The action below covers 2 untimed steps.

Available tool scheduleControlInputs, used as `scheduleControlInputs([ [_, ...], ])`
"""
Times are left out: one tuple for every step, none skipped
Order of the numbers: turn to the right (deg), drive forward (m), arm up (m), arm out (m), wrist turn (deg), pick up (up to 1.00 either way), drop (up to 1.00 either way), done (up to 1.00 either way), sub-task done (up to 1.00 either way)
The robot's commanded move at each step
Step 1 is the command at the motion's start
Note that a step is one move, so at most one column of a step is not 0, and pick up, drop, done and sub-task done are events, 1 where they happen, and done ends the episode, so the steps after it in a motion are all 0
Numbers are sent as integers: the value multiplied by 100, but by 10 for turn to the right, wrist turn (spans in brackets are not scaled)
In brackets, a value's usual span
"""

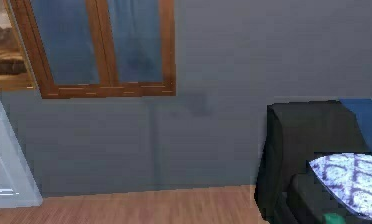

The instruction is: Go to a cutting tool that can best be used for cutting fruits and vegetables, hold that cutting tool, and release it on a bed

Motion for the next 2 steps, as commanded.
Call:
scheduleControlInputs([
  [-30,0,0,0,0,0,0,0,0],
  [0,45,0,0,0,0,0,0,0],
])
